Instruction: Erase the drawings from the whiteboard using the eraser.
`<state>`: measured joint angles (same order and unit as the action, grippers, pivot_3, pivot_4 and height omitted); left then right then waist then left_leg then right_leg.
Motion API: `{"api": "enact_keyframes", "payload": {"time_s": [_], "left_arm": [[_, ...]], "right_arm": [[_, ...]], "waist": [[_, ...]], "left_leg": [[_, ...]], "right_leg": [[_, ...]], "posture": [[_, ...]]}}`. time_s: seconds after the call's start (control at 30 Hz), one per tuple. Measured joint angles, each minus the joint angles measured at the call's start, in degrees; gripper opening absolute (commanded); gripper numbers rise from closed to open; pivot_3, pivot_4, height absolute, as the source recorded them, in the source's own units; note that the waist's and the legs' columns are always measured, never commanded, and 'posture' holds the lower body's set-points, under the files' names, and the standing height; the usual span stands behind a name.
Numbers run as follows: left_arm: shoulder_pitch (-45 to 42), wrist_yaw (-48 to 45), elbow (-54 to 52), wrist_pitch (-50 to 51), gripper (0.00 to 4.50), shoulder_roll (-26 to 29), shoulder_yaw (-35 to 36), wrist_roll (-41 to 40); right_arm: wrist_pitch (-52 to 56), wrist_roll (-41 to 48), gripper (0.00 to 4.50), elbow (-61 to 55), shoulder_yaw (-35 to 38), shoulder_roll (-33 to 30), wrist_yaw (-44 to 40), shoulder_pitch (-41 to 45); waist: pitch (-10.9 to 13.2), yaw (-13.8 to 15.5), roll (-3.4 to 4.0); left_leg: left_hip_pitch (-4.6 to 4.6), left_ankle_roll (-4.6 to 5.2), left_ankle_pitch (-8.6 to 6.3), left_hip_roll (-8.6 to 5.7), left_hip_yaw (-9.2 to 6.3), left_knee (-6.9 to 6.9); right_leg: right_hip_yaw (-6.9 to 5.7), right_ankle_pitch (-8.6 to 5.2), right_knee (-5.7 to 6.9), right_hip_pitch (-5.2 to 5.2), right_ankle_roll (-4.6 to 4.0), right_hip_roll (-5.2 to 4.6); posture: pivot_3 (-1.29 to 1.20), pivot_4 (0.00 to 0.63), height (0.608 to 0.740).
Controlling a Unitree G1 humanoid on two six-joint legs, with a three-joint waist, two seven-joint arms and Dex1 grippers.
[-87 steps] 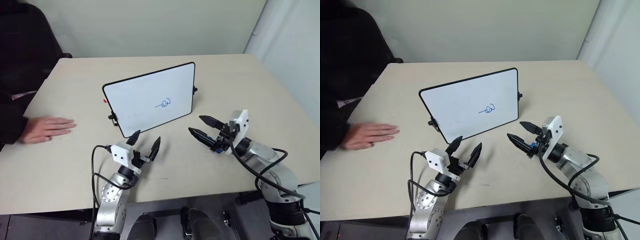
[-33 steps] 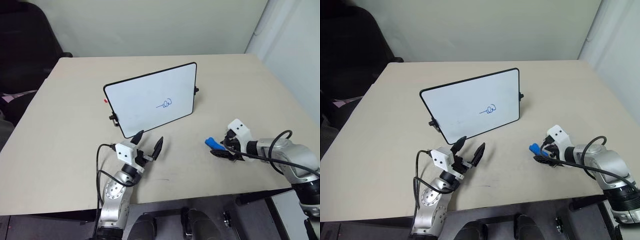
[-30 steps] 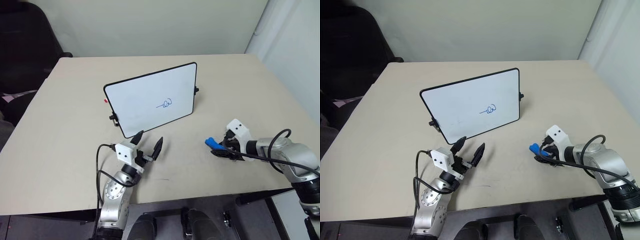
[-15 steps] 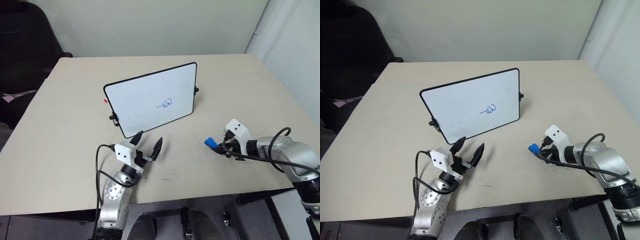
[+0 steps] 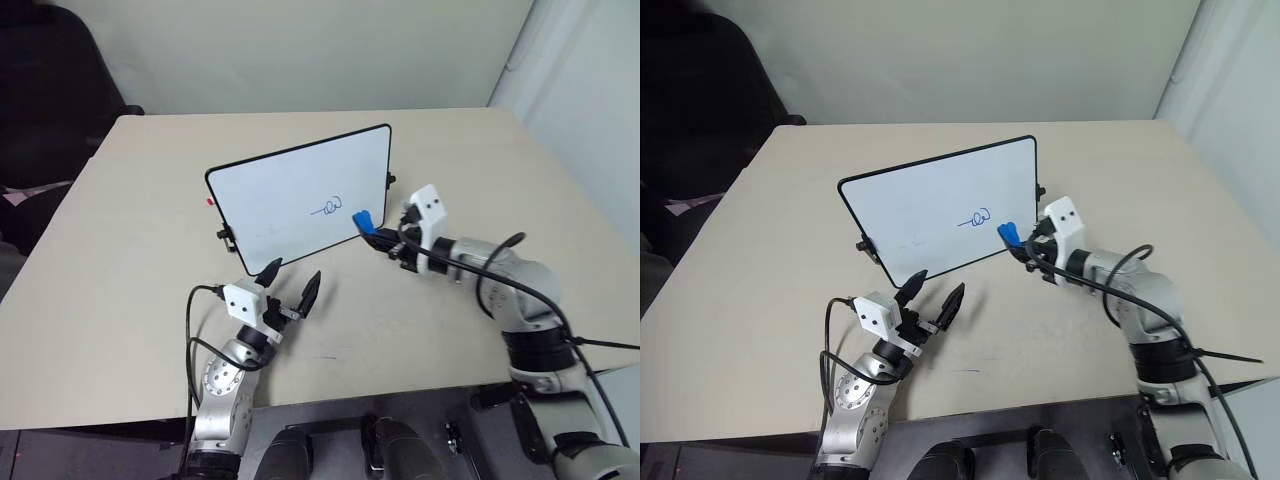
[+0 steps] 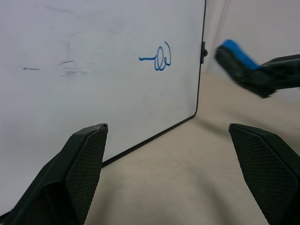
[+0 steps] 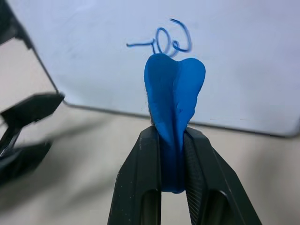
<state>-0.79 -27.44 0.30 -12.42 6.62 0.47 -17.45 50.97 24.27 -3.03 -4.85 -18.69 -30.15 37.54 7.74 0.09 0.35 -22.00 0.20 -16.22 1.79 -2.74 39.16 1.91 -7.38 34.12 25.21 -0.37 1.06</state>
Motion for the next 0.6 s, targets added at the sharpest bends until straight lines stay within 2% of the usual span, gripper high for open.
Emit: {"api": "enact_keyframes", "payload": {"time_s": [0.2,0.6], "left_arm": [[0.2,0.1,-0.3,0.3,4.50,0.7,0.4,0.0],[1.9,0.2,-2.3,1.1,4.50,1.2,0.9,-0.8]], "right_arm": [[-5.4,-3.9,0.33,8.2,-0.3,5.3,3.9,4.8],[-11.6,-8.4,0.33,18.0,1.3,10.6,9.4,8.3]], "waist": [[0.0,0.1,0.00],[0.0,-0.2,0.00]], "left_leg": [[-0.19,-0.01,-0.07,-0.01,0.06,0.00],[-0.27,-0.16,-0.07,0.00,0.08,0.09]], "right_leg": [[-0.04,0.02,-0.02,0.22,-0.10,-0.08],[-0.04,0.31,0.24,0.48,-0.40,-0.09]], "posture": [[0.00,0.150,0.740],[0.00,0.150,0.740]]}}
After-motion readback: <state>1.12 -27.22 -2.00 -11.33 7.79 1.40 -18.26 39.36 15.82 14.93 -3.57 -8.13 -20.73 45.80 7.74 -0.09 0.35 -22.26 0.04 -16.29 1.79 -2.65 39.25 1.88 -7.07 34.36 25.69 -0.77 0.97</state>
